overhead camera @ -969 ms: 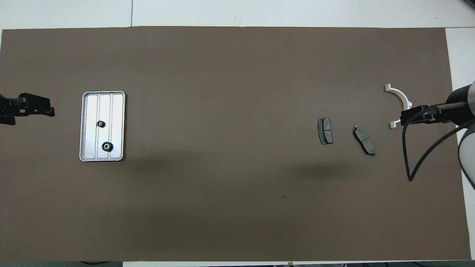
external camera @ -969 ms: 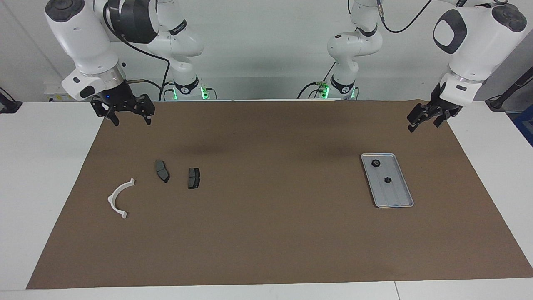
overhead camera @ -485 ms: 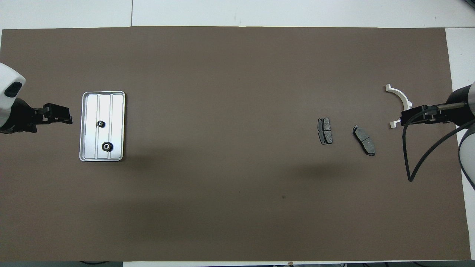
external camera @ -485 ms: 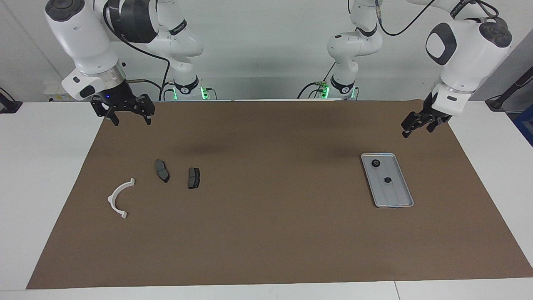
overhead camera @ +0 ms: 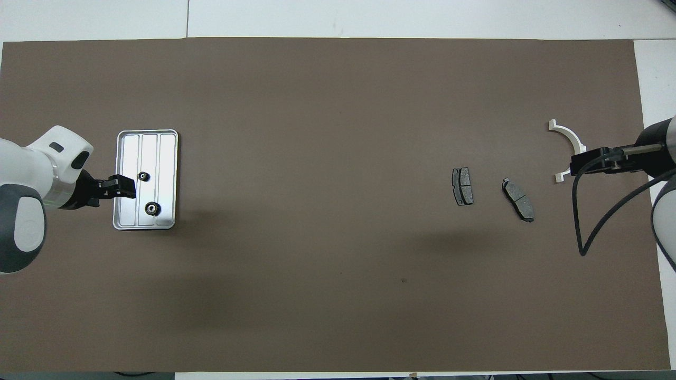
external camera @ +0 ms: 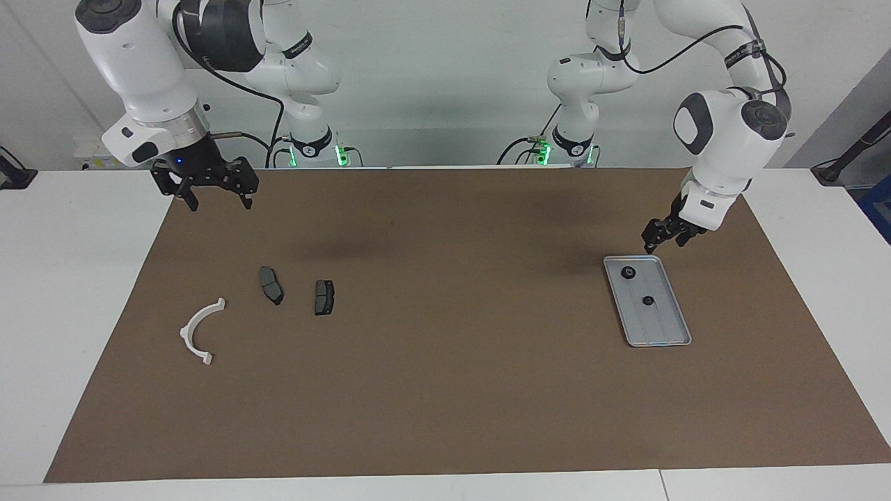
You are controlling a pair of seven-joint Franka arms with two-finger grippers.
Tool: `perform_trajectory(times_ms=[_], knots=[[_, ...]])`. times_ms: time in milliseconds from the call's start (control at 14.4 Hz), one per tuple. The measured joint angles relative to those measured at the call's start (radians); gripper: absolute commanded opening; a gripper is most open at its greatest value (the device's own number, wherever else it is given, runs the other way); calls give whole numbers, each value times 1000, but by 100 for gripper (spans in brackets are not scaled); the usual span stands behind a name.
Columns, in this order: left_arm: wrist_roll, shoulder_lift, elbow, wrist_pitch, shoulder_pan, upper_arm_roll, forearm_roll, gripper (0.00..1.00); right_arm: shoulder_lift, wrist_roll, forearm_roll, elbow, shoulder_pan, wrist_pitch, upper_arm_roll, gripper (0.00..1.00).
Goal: Place bearing gear from tray to pile
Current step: 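Reach the left gripper down to a dark bearing in the silver tray, then grasp the dark bearing with the left gripper and lift it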
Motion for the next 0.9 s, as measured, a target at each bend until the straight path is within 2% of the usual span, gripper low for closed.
perform_trajectory(times_ms=[277, 485, 692, 900], knots=[[-20, 2, -81, 85, -8, -2, 0, 68, 8, 0, 5, -16, -1, 39, 0, 100], [-22, 32, -125, 162, -13, -2, 0, 68, 50, 0, 43, -20, -8, 93, -2, 100], [-60, 91, -129, 218, -23, -2, 0, 68, 139, 0, 44, -12, -7, 176, -1, 100], [-79, 116, -129, 238, -36, -2, 0, 68, 261, 0, 44, 35, -2, 275, 4, 100]])
